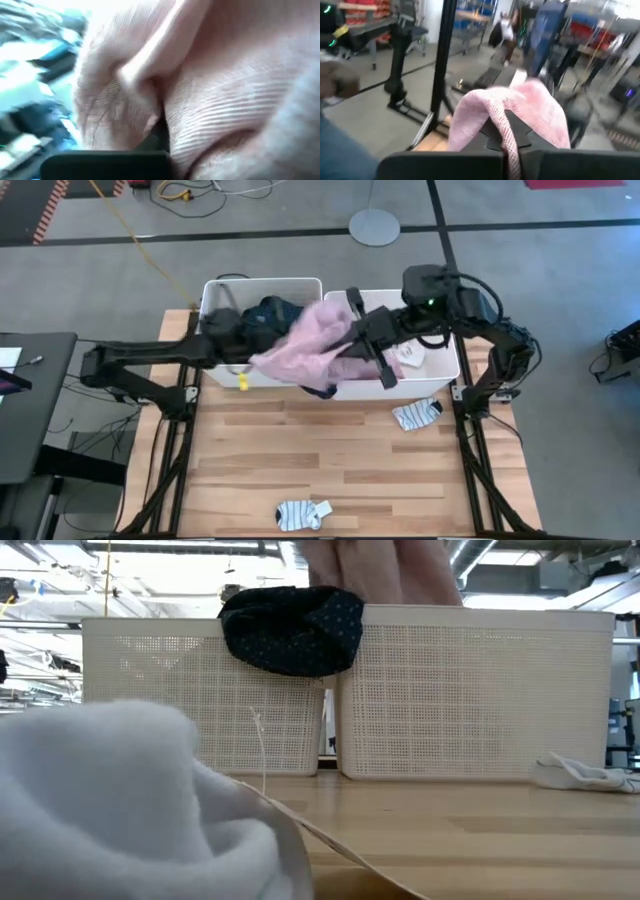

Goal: Sort clothes
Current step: Put the pink shirt into the left white laundry organizer

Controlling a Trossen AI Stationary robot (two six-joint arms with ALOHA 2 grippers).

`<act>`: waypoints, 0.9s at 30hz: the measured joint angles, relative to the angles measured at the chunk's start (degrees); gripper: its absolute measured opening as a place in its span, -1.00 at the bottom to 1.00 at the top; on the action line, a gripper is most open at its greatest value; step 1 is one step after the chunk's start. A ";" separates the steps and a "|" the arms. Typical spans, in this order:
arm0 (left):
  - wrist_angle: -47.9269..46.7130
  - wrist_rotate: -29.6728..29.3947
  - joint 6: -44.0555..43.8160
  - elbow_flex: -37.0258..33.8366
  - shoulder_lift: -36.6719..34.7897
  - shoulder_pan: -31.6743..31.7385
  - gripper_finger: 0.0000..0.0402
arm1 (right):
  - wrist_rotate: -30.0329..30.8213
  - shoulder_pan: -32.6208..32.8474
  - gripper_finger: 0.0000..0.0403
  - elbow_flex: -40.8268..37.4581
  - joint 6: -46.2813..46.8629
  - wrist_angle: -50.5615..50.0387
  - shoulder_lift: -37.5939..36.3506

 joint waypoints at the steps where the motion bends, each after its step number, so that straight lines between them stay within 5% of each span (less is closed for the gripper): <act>1: -0.32 -1.08 1.35 -0.01 -1.85 0.15 -0.96 | 1.26 0.33 -0.91 0.00 0.59 -1.87 -0.23; 10: -22.72 -17.03 12.74 11.17 -15.51 -0.01 -0.96 | 14.73 2.64 -0.35 -0.04 2.11 -15.74 -0.82; 16: -36.72 -33.40 19.25 19.54 -18.59 -0.10 -0.96 | 21.33 2.52 0.03 -0.10 5.14 -22.03 -0.47; 20: -45.72 -41.93 21.79 24.76 -18.51 -0.10 -0.96 | 24.26 1.47 0.13 -1.92 7.96 -25.70 -0.19; 27: -59.80 -46.81 17.80 27.50 -17.10 -0.08 -0.96 | 24.56 -0.54 0.14 -10.23 9.92 -22.04 -0.15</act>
